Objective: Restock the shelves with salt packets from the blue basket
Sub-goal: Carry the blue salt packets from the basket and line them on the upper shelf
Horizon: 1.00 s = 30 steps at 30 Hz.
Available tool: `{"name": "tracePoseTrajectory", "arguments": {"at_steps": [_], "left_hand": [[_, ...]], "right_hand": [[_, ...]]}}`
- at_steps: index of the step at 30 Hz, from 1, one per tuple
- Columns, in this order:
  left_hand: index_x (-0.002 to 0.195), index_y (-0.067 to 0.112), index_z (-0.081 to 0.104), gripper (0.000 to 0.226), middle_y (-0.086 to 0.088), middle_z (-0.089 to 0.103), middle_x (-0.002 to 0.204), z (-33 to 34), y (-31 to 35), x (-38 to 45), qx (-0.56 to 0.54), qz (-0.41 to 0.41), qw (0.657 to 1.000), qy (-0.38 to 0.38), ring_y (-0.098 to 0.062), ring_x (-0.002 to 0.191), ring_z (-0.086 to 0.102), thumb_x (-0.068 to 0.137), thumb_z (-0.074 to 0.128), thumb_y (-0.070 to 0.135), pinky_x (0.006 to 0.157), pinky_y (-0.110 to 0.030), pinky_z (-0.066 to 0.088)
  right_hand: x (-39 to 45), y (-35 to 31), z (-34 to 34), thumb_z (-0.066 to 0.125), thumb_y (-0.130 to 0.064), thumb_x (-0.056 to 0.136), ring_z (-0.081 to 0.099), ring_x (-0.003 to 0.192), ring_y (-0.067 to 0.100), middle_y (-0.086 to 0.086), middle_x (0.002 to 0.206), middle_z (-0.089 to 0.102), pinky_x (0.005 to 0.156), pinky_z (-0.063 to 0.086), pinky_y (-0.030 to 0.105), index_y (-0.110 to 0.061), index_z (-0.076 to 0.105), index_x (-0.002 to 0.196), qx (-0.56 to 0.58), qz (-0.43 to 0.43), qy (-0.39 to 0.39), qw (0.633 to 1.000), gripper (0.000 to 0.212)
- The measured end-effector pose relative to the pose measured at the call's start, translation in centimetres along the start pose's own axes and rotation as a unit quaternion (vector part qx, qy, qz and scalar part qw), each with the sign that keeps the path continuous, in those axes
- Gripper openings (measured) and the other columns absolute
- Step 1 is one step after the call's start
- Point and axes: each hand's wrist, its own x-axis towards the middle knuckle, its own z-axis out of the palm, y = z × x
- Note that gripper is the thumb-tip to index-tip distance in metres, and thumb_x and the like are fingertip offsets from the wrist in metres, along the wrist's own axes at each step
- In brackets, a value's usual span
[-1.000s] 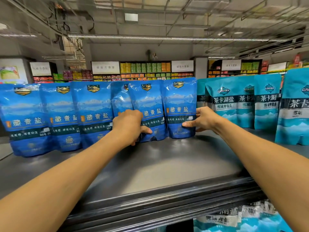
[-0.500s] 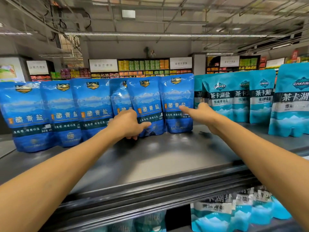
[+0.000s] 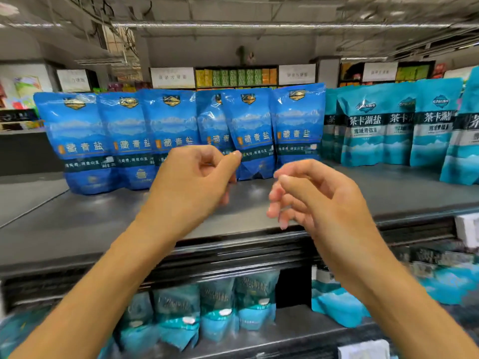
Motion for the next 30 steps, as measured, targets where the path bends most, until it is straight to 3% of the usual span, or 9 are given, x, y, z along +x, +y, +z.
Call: {"name": "tracePoseTrajectory", "arguments": {"at_steps": [5,11,15,18,22,25,30], "left_hand": [[0.065,0.012,0.061,0.038,0.001,0.049,0.038,-2.4,-0.7,-9.6,-0.139,-0.011,0.99,0.022,-0.001,0.03,0.035,0.091,0.065,0.039,0.037,-0.006,0.026],[0.061,0.017,0.061,0.031,0.0,0.045,0.038,-3.4,-6.9,-19.1,-0.191,-0.174,0.963,0.077,-0.007,0.031,0.031,0.086,0.057,0.035,0.036,-0.011,0.025],[0.061,0.023,0.062,0.033,0.002,0.045,0.04,-3.7,-11.8,-25.7,-0.169,-0.269,0.944,0.092,-0.008,0.034,0.031,0.092,0.064,0.034,0.036,-0.012,0.023],[0.06,0.026,0.063,0.043,0.003,0.046,0.041,-4.2,-15.0,-30.6,-0.15,-0.332,0.926,0.102,-0.006,0.036,0.034,0.102,0.055,0.02,0.037,-0.014,0.025],[0.063,0.024,0.064,0.044,0.002,0.048,0.045,-5.1,-17.3,-36.3,-0.137,-0.407,0.894,0.13,-0.007,0.039,0.038,0.105,0.051,0.02,0.038,-0.016,0.03],[0.063,0.023,0.064,0.044,0.004,0.049,0.045,-5.6,-18.1,-40.2,-0.136,-0.437,0.873,0.171,-0.007,0.037,0.037,0.105,0.05,0.017,0.037,-0.015,0.028],[0.064,0.026,0.065,0.043,0.004,0.05,0.046,-5.7,-17.9,-46.7,-0.119,-0.493,0.83,0.231,-0.009,0.037,0.038,0.104,0.05,0.02,0.037,-0.015,0.027]], "right_hand": [[-6.1,2.7,2.7,0.069,-0.025,0.082,0.062,0.052,0.023,0.008,0.063,0.064,0.046,0.046,0.027,-0.019,0.071,0.079,0.077,0.026,-0.06,0.995,0.007],[-13.1,8.7,4.7,0.067,-0.033,0.082,0.06,0.051,0.021,0.01,0.061,0.064,0.048,0.046,0.027,-0.018,0.069,0.079,0.054,0.116,-0.104,0.986,0.016],[-17.4,12.8,5.1,0.069,-0.013,0.09,0.06,0.052,0.021,0.006,0.063,0.065,0.047,0.042,0.028,-0.011,0.069,0.08,0.046,0.21,-0.115,0.97,0.011],[-20.6,15.7,5.2,0.058,0.003,0.095,0.059,0.051,0.017,0.007,0.061,0.064,0.047,0.041,0.031,-0.002,0.064,0.083,-0.003,0.273,-0.109,0.956,0.015],[-25.2,18.2,5.6,0.057,-0.005,0.1,0.061,0.058,0.017,0.005,0.065,0.067,0.053,0.046,0.031,-0.013,0.066,0.084,-0.061,0.347,-0.141,0.925,0.02],[-28.6,19.6,5.5,0.057,-0.004,0.1,0.062,0.058,0.015,0.004,0.066,0.067,0.052,0.047,0.023,-0.009,0.066,0.086,-0.082,0.392,-0.153,0.903,0.018],[-34.1,21.1,4.6,0.054,-0.001,0.101,0.061,0.059,0.016,0.004,0.065,0.067,0.05,0.044,0.026,-0.009,0.065,0.088,-0.106,0.42,-0.21,0.876,0.018]]}}
